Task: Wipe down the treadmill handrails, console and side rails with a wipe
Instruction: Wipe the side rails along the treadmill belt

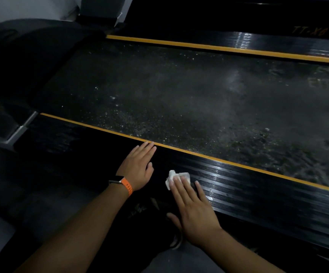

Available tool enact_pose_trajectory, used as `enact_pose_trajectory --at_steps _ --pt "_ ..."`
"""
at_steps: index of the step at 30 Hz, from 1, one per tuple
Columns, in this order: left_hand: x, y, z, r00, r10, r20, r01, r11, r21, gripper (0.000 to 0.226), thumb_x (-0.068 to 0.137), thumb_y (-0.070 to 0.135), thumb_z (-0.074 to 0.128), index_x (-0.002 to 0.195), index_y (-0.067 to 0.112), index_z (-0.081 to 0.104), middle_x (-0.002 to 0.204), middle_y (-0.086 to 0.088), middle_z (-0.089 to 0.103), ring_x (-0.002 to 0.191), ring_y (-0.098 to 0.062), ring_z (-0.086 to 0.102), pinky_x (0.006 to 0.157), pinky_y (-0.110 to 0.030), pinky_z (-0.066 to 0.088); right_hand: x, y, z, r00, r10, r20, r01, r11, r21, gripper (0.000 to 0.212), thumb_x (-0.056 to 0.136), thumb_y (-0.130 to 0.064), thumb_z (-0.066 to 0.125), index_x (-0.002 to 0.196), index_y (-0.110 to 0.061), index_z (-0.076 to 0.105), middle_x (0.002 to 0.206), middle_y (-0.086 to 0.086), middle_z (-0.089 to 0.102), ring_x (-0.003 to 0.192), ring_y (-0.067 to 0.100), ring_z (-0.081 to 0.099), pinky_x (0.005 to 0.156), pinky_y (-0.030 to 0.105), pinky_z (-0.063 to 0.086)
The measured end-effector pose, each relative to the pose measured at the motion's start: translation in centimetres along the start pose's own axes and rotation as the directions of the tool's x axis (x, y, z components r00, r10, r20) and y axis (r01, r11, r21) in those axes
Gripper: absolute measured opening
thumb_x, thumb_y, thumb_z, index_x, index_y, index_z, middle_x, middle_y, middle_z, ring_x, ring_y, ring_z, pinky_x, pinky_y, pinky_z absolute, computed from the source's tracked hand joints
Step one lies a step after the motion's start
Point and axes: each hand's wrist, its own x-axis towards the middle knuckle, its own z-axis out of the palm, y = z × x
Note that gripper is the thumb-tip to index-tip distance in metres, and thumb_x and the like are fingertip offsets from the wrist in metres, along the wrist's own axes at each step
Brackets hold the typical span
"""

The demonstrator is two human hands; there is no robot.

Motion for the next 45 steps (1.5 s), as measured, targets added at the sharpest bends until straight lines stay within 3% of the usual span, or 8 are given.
enact_pose_trajectory --at_steps 6,14,22,27,31,36,40,45 --pt "0.0 0.1 0.1 1.000 -0.016 0.016 0.016 1.000 -0.008 0.067 0.097 0.036 0.025 0.160 0.013 0.033 0.168 -0.001 0.024 0.157 -0.015 0.013 0.128 -0.034 0.006 -4.9 3.5 -0.2 0.997 0.081 -0.011 -0.081 0.996 -0.030 0.085 0.102 -0.064 0.038 0.165 -0.008 0.025 0.173 0.010 0.020 0.160 0.028 0.017 0.120 0.055 0.024" --pt "0.0 0.1 0.0 1.000 -0.013 -0.006 0.013 1.000 0.009 0.065 0.096 0.034 0.030 0.157 0.012 0.039 0.166 -0.003 0.031 0.156 -0.017 0.019 0.128 -0.039 0.014 3.7 0.2 -0.5 0.999 0.033 -0.004 -0.033 0.999 0.030 0.086 0.102 -0.068 0.033 0.162 -0.008 0.031 0.170 0.012 0.026 0.158 0.029 0.022 0.122 0.055 0.015" --pt "0.0 0.0 0.1 1.000 -0.014 0.001 0.014 1.000 -0.020 0.065 0.098 0.035 0.029 0.158 0.012 0.037 0.167 -0.002 0.028 0.157 -0.017 0.017 0.129 -0.040 0.015 -2.5 4.9 -0.7 0.990 0.136 0.028 -0.136 0.991 0.010 0.084 0.105 -0.070 0.024 0.164 -0.011 0.028 0.172 0.007 0.022 0.160 0.026 0.016 0.123 0.055 0.020" --pt "0.0 0.1 0.1 1.000 -0.012 -0.002 0.012 1.000 -0.003 0.065 0.097 0.034 0.031 0.157 0.011 0.038 0.166 -0.004 0.031 0.156 -0.018 0.021 0.128 -0.043 0.019 1.8 2.2 -1.0 0.990 0.126 0.058 -0.128 0.991 0.041 0.089 0.104 -0.072 0.020 0.161 -0.006 0.033 0.169 0.014 0.028 0.159 0.031 0.020 0.122 0.056 0.017" --pt "0.0 -0.1 0.0 1.000 -0.010 -0.003 0.010 1.000 -0.007 0.064 0.097 0.034 0.032 0.157 0.011 0.040 0.166 -0.004 0.032 0.156 -0.017 0.021 0.128 -0.041 0.018 6.0 1.0 -1.6 0.989 0.063 0.132 -0.072 0.995 0.063 0.093 0.100 -0.076 0.011 0.167 -0.011 0.003 0.173 0.007 -0.005 0.160 0.026 -0.010 0.129 0.053 -0.006" --pt "0.1 -0.1 0.1 1.000 -0.020 0.007 0.020 1.000 -0.015 0.065 0.098 0.035 0.030 0.158 0.013 0.037 0.167 -0.002 0.030 0.157 -0.016 0.018 0.128 -0.038 0.014 1.5 4.5 -1.2 0.987 0.143 0.073 -0.145 0.989 0.026 0.088 0.103 -0.073 0.018 0.164 -0.011 0.029 0.171 0.007 0.022 0.159 0.027 0.018 0.123 0.054 0.014" --pt "-0.1 0.2 0.1 1.000 -0.024 0.003 0.024 1.000 -0.006 0.065 0.098 0.035 0.028 0.159 0.013 0.036 0.167 -0.002 0.028 0.157 -0.016 0.017 0.129 -0.038 0.013 -1.6 6.7 -1.5 0.979 0.177 0.099 -0.180 0.983 0.018 0.088 0.103 -0.074 0.019 0.166 -0.012 0.023 0.173 0.007 0.018 0.160 0.027 0.014 0.125 0.054 0.013" --pt "0.0 0.7 0.2 0.999 -0.043 0.024 0.042 0.999 0.032 0.068 0.096 0.035 0.025 0.158 0.010 0.037 0.167 -0.005 0.029 0.157 -0.018 0.018 0.128 -0.042 0.018 4.2 3.9 -1.7 0.989 0.095 0.111 -0.101 0.993 0.056 0.091 0.103 -0.075 0.015 0.165 -0.008 0.025 0.172 0.010 0.016 0.160 0.029 0.010 0.126 0.054 0.008"
